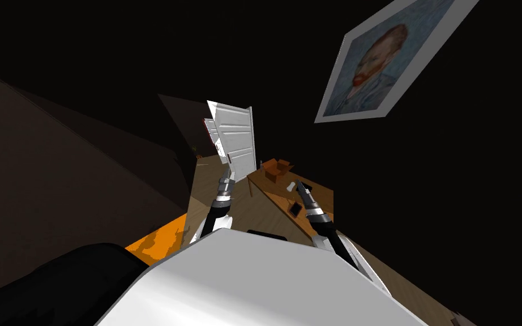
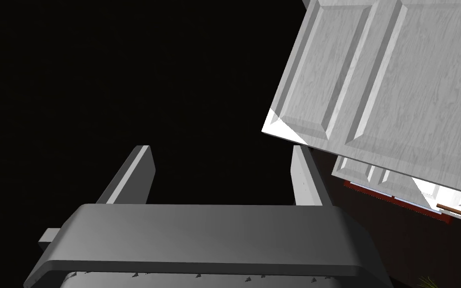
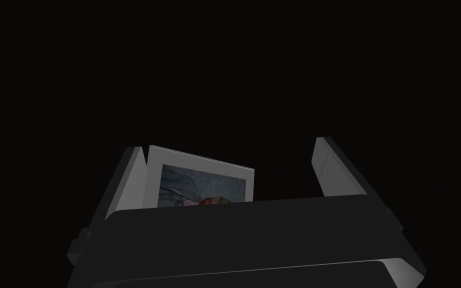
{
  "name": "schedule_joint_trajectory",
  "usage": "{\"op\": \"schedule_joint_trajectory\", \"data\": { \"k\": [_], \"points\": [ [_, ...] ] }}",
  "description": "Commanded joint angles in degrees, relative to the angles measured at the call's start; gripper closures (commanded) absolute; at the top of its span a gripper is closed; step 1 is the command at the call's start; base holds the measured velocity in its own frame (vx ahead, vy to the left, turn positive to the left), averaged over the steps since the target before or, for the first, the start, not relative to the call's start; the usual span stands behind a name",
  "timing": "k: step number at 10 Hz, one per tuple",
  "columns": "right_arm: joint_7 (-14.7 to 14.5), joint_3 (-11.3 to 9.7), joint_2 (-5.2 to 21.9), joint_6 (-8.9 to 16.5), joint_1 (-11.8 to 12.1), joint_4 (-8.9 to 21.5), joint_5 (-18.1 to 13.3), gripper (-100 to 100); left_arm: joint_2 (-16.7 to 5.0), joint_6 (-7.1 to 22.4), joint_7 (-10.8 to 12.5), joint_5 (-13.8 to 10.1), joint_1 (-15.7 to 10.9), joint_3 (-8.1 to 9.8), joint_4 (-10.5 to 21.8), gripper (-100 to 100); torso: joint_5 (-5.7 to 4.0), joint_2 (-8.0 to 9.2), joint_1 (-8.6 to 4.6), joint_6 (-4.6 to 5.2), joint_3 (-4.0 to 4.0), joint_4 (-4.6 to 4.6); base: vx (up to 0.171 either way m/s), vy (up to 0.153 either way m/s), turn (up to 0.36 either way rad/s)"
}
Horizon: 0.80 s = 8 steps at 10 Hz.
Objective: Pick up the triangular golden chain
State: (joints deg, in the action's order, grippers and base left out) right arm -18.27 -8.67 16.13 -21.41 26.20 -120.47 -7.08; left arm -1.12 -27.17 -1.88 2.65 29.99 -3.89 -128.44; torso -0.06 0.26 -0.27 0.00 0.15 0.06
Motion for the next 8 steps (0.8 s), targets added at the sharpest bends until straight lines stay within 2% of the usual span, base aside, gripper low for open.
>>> {"op": "schedule_joint_trajectory", "data": {
  "k": [1,2,4,5,7,8],
  "points": [
    [-2.86,-1.42,2.67,0.49,-1.7,2.86,-0.37,-100,0.0,0.0,0.0,0.0,0.0,0.0,0.0,0,0.0,0.0,0.0,0.0,0.0,0.0,-0.073,-0.051,0.069],
    [-3.35,-1.42,2.67,0.49,-1.7,2.98,-0.37,-100,0.0,0.0,0.0,0.0,0.0,0.0,0.0,0,0.01,-0.01,0.04,-0.01,0.0,0.0,-0.06,-0.043,0.014],
    [-6.9,-3.25,6.19,1.48,-3.25,6.25,-0.94,-100,0.0,0.0,0.0,0.0,0.0,0.0,0.0,0,0.02,-0.05,0.08,0.0,-0.03,-0.01,-0.059,-0.047,0.067],
    [-7.46,-3.25,6.19,1.48,-3.25,6.25,-0.94,-100,0.0,0.0,0.0,0.0,0.0,0.0,0.0,0,0.01,-0.06,0.05,-0.01,-0.03,-0.01,-0.045,-0.041,0.033],
    [-11.08,-5.26,9.86,2.68,-4.73,9.97,-1.74,-100,0.0,0.0,0.0,0.0,0.0,0.0,0.0,0,0.02,-0.11,0.1,0.0,-0.06,-0.02,-0.049,-0.041,0.096],
    [-11.99,-5.26,9.86,2.68,-4.73,9.97,-1.74,-100,0.0,0.0,0.0,0.0,0.0,0.0,0.0,0,0.02,-0.09,0.08,0.0,-0.05,-0.02,-0.039,-0.041,0.039]
  ]
}}
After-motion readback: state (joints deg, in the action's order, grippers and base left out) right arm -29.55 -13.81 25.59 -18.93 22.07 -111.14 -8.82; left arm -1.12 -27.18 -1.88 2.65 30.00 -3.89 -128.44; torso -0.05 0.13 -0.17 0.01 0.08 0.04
